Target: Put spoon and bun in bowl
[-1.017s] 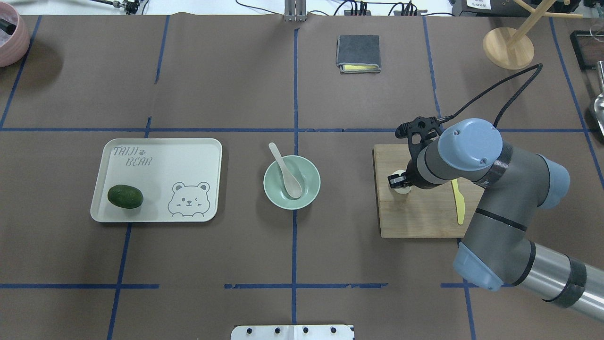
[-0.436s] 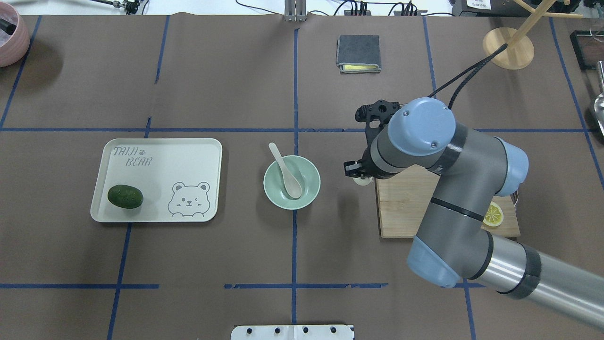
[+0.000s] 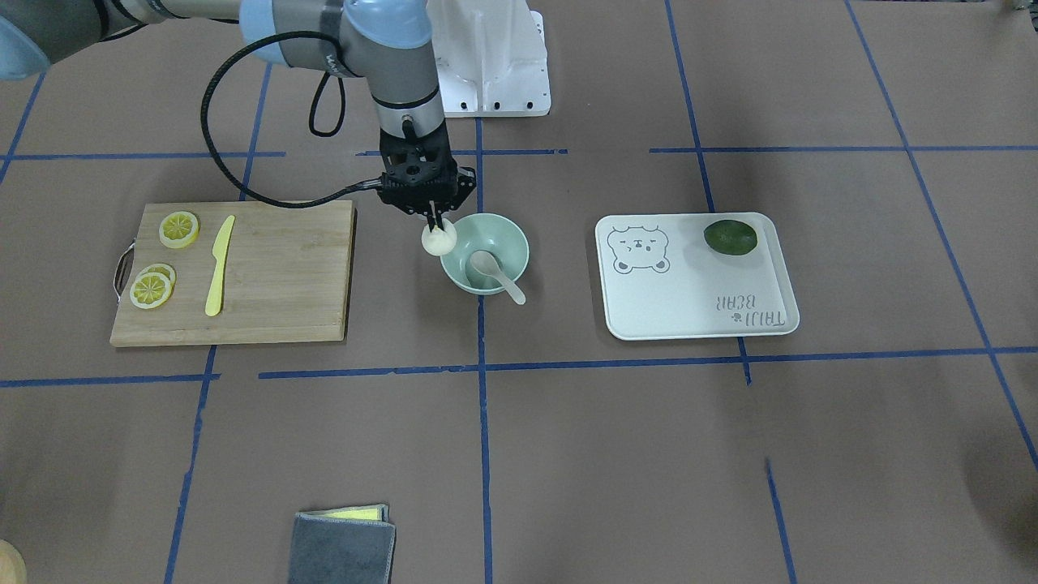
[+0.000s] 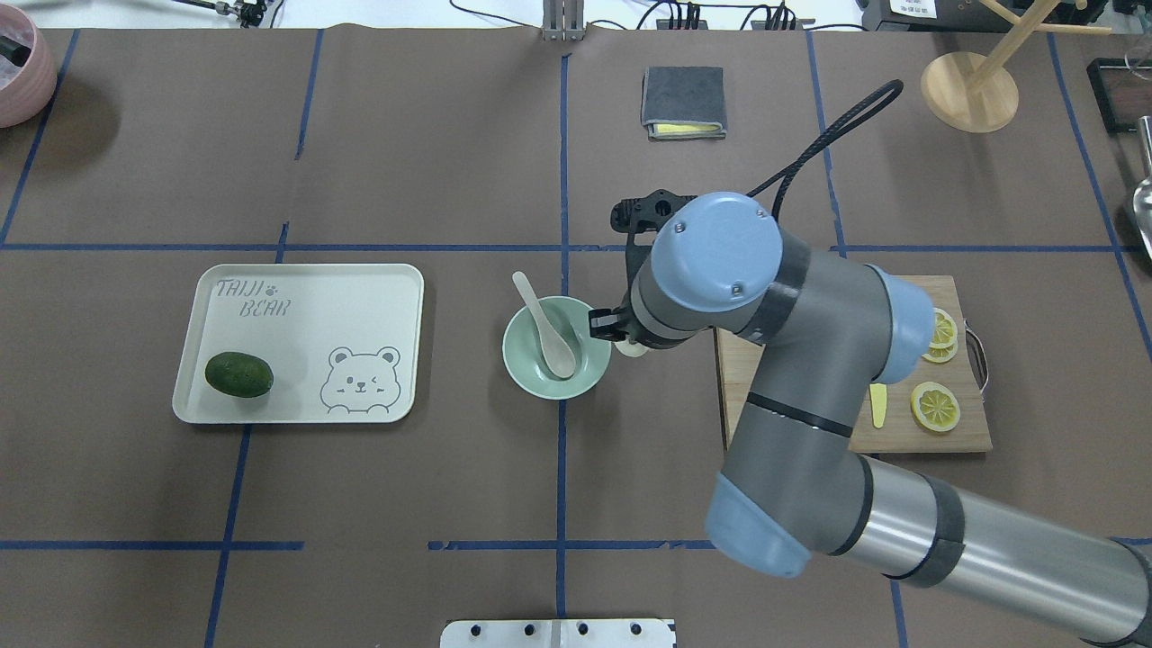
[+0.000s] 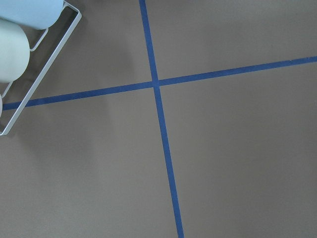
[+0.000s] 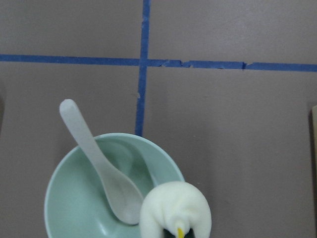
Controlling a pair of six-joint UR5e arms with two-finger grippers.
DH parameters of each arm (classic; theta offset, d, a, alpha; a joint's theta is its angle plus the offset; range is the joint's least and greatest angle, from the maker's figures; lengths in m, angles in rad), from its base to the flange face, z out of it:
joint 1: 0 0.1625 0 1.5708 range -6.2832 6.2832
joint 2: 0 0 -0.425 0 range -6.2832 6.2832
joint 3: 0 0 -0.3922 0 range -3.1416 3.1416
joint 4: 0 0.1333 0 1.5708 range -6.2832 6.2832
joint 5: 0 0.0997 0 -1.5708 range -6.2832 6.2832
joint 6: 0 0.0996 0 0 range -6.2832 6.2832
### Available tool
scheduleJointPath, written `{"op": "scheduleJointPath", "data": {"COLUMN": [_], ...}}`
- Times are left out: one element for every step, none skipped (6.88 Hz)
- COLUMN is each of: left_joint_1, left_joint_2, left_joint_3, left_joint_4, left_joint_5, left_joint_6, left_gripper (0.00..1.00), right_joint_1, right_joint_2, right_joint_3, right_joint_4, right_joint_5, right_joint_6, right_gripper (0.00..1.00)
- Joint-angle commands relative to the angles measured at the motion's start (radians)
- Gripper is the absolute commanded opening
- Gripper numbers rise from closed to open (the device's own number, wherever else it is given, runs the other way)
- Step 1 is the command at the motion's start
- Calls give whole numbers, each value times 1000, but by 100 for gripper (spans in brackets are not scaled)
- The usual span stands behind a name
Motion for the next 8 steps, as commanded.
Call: {"op": "scheduleJointPath", "data": {"left_joint_1": [0,0,0,0,0,0,0,1], "left_joint_2": [-1,-1,1,1,1,-1,1,-1], "left_joint_3": [-1,-1,-3,-3,-4,-3,-3,-20], "left_joint_4": [0,0,0,0,0,0,0,2], "left_joint_5": [-3,-5,-6,-6,-6,-5,0,7], "left_joint_6": [2,2,2,2,2,0,2,6], "left_gripper": [100,100,100,100,100,100,100,100], "right_joint_1": [-61,-67,-67,-67,-67,-66,-49,9], "right_joint_2": [92,89,90,95,95,95,87,77], "right_joint_3": [-142,-148,-156,-162,-161,-149,-118,-98], "right_joint_4": [-2,-2,1,0,1,3,0,1], "right_joint_5": [-100,-111,-108,-108,-104,-98,-87,-21], "right_joint_6": [74,75,75,75,70,58,37,-33], "right_gripper": [0,0,37,99,100,100,100,100]}}
